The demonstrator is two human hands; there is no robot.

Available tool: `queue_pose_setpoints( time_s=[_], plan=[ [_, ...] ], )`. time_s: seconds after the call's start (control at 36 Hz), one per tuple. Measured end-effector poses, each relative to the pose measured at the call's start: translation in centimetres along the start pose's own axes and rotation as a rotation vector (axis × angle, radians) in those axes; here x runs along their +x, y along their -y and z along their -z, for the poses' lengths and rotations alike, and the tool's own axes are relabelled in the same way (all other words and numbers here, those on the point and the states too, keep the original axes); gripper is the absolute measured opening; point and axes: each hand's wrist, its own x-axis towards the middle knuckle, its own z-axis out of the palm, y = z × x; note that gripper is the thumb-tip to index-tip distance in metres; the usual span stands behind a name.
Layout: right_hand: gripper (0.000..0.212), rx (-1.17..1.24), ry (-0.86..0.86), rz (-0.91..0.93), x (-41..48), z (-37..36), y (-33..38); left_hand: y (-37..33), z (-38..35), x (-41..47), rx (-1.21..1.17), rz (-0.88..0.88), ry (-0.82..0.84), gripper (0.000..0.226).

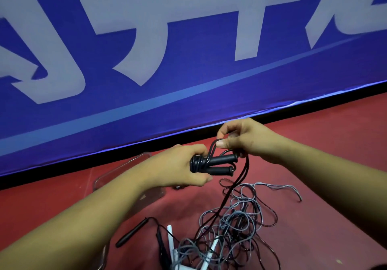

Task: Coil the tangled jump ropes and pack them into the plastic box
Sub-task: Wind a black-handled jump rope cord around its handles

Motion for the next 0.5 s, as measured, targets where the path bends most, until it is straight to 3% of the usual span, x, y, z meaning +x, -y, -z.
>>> queue_pose_setpoints(
  time_s=[0.11,0.19,0.28,0.39,0.5],
  plan=[
    [0.018,0.217,0.105,-0.130,-0.6,-0.2,-1.3,-0.4,0.4,-0.5,-0.182,-0.042,-0.076,0.035],
    [0.005,0.372,0.213,-0.243,-1.0,-1.2,-2.2,-1.0,0.7,-0.4,-0.257,-0.066,-0.183,0.049],
    [0.023,0.438,0.317,-0.303,-1.2,-2.0,-2.8,-1.5,1.2,-0.3,-0.279,-0.086,-0.274,0.064],
    [0.036,0.426,0.328,-0.324,-1.2,-2.2,-2.9,-1.1,1.9,0.1,-0.377,-0.006,-0.364,0.022],
    [0.036,0.451,0.354,-0.336,-1.3,-2.5,-2.8,-0.1,2.7,0.4,-0.427,0.079,-0.416,0.022]
  ],
)
